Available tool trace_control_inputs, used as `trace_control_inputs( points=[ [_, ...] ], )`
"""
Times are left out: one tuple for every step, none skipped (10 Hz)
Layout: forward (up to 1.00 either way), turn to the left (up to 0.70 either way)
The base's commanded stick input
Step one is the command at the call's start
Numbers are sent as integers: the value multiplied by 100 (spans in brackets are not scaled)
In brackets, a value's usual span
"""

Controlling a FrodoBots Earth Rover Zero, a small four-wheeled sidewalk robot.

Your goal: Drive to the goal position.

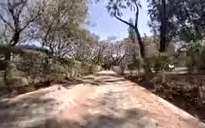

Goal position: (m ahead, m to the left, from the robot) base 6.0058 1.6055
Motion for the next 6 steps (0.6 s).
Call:
trace_control_inputs(
  points=[
    [100,0],
    [100,0],
    [100,0],
    [100,0],
    [100,0],
    [100,0]
  ],
)
